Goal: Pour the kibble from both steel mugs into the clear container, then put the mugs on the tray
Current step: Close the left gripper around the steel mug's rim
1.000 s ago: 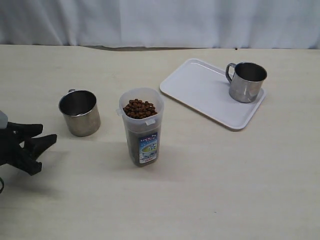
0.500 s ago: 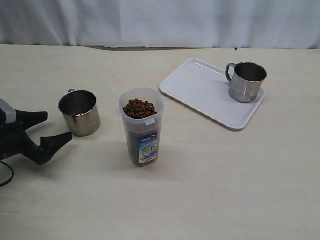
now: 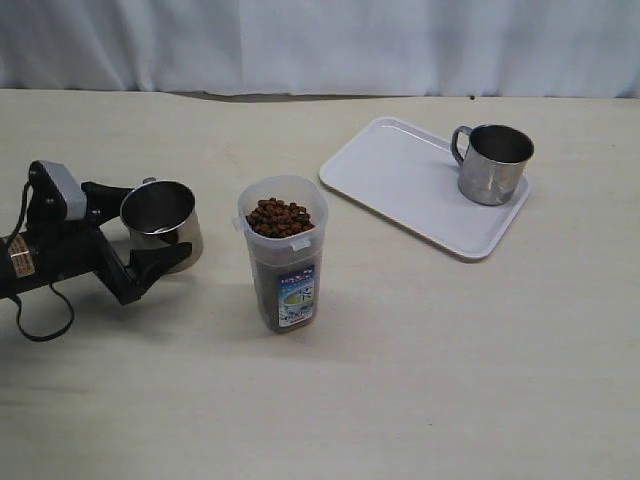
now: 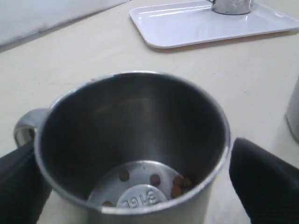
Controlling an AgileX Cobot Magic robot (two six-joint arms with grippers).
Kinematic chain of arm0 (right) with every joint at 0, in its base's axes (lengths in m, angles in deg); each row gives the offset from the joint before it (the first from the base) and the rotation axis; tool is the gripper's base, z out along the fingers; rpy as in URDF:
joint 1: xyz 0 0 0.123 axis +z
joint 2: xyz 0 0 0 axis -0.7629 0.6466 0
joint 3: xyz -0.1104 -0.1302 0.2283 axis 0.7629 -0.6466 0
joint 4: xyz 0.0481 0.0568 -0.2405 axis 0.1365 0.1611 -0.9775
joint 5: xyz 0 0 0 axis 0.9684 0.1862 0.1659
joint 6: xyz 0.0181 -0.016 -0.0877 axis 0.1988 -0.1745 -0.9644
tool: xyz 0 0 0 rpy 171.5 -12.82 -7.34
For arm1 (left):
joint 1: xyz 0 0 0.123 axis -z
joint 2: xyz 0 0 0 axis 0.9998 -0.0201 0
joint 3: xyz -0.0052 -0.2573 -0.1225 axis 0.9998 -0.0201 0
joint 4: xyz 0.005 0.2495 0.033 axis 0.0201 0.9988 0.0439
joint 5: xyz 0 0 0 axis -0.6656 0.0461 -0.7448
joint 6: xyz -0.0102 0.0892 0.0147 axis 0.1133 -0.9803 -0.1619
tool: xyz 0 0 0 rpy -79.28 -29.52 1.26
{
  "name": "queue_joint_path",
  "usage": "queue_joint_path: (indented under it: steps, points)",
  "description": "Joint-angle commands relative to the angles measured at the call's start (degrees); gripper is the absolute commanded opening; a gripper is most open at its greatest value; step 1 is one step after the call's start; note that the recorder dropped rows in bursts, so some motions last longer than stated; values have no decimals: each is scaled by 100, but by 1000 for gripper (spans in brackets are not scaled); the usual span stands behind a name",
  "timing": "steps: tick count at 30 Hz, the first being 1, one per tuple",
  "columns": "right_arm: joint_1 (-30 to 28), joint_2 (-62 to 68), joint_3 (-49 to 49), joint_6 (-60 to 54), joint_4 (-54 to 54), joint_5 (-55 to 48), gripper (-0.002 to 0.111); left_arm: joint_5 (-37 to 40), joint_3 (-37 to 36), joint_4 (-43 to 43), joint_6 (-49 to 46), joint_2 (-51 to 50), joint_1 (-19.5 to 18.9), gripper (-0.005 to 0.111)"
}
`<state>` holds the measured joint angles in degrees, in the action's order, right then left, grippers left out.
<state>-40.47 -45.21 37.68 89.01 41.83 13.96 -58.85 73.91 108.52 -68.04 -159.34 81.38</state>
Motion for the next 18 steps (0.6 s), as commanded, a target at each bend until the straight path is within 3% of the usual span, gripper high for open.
queue_joint_path:
  steps: [1, 5, 13, 15, 18]
  points:
    - [-39, -21, -30, 9, 9, -18, 5, -84, 269, -260, 60, -13, 488, 72]
    - [-39, -21, -30, 9, 9, -18, 5, -84, 273, -737, 44, -13, 681, 72]
    - [-39, -21, -30, 9, 9, -18, 5, 15, 273, -731, 44, -13, 681, 71]
    - [-39, -21, -30, 9, 9, -18, 5, 15, 273, -731, 44, -13, 681, 66]
    - [-39, -21, -30, 9, 9, -18, 5, 26, 273, -731, 44, -13, 681, 48]
